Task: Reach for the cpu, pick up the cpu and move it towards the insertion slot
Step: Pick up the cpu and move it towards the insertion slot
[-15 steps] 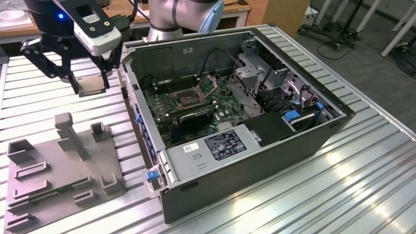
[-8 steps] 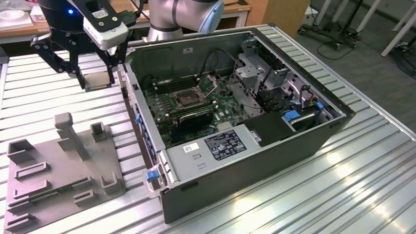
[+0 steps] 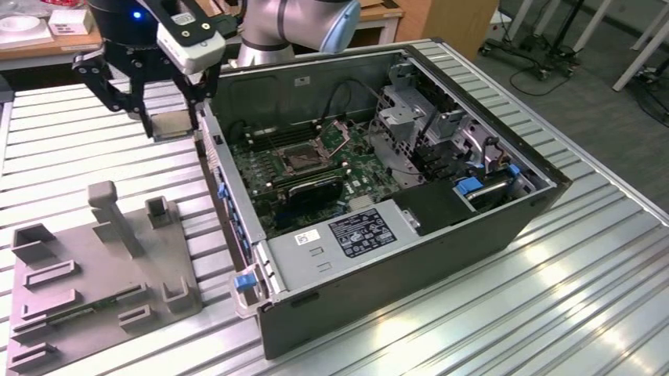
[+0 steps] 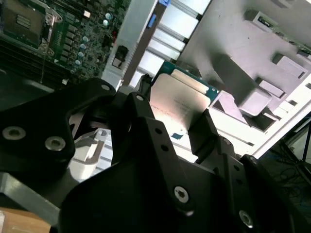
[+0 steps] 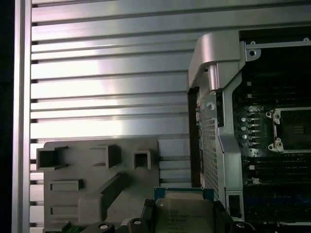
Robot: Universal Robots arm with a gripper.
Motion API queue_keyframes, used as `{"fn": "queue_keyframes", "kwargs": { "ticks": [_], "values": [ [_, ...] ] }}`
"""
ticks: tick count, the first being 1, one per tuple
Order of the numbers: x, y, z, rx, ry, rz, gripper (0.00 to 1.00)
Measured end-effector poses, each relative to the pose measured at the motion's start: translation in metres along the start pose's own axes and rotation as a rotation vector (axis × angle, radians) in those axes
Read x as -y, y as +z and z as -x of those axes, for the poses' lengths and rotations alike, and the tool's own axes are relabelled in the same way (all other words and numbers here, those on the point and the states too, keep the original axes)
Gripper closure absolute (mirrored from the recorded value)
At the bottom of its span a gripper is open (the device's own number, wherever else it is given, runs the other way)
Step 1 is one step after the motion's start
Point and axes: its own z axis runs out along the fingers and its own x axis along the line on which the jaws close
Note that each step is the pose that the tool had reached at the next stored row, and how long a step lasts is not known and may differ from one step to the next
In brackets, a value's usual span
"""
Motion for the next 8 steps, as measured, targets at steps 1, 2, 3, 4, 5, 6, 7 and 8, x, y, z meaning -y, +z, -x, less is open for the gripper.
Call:
{"fn": "queue_keyframes", "kwargs": {
  "ticks": [1, 2, 3, 4, 5, 6, 7, 8],
  "values": [
    [-0.0005, 0.0, 0.0026, -0.0001, 0.0, -0.0001, 0.45],
    [-0.0009, 0.0002, 0.005, -0.0001, 0.0, 0.0, 0.45],
    [-0.0014, 0.0002, 0.0073, -0.0002, 0.0, -0.0002, 0.45],
    [-0.0018, 0.0004, 0.0092, -0.0001, 0.0, -0.0001, 0.45],
    [-0.0023, 0.0006, 0.0113, 0.0, 0.0, 0.0, 0.45],
    [-0.0026, 0.0006, 0.0133, -0.0001, 0.0, -0.0001, 0.45],
    [-0.0028, 0.0007, 0.0152, -0.0004, -0.001, -0.0001, 0.45],
    [-0.003, 0.0008, 0.0168, -0.0005, -0.002, -0.0001, 0.45]
  ]
}}
